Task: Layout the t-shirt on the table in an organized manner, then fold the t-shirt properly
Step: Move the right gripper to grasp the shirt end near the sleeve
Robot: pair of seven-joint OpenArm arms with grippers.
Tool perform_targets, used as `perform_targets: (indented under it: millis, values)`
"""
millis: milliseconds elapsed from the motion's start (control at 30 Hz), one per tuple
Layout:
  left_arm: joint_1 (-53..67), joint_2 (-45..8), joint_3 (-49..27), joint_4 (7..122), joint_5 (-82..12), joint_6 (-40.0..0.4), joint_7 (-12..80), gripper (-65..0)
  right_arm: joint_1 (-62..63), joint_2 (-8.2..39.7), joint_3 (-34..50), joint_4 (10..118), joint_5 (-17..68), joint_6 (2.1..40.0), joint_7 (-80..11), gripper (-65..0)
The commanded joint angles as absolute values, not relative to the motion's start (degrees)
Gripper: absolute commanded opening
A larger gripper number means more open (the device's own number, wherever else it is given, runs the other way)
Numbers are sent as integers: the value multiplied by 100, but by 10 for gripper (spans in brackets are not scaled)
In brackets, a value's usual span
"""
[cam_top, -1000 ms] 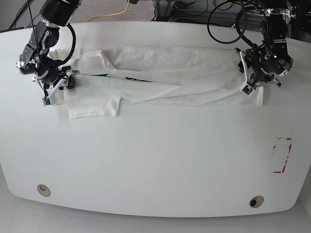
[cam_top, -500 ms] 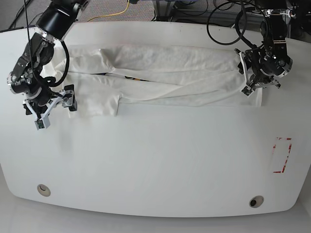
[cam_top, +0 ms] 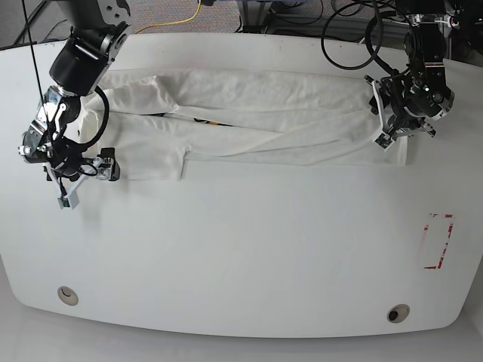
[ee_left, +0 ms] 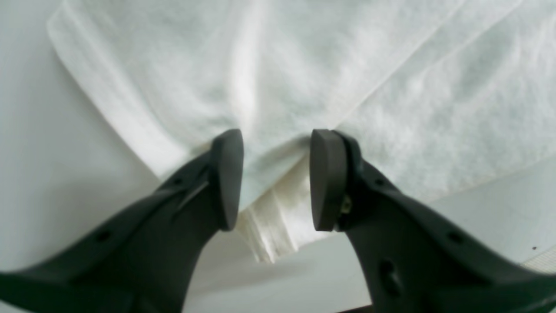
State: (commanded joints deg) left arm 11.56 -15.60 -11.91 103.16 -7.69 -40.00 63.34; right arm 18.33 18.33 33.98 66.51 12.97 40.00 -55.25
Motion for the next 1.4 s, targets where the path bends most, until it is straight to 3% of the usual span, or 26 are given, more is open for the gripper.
perform_targets:
  millis: [400, 600, 900, 1000, 1200, 1400]
  values:
    - [1156, -1560, -1191, 10316, -769, -4000, 6334, -411, 1780, 1684, 2941, 6440, 1314, 4000, -5481, -13]
    - [1138, -1552, -1191, 10316, -769, -4000, 6334, -411, 1666, 1525, 2905, 6527, 1314, 4000, -5481, -182]
    - [1130, -1552, -1191, 10316, -769, -4000, 6334, -411, 1657, 1358, 2905, 6686, 1305, 4000, -5508, -537]
    - [1130, -1552, -1191, 10316, -769, -4000, 6334, -411, 1666, 1376, 2897, 6703, 1305, 4000, -5552, -618]
    - [1130, -1552, -1191, 10316, -760, -4000, 6316, -411, 1657, 1349, 2905, 7310, 1473, 4000, -6053, -628]
    - [1121, -1543, -1191, 10308, -760, -4000, 6316, -411, 1358, 1376, 2905, 8426, 2308, 4000, -7143, -628]
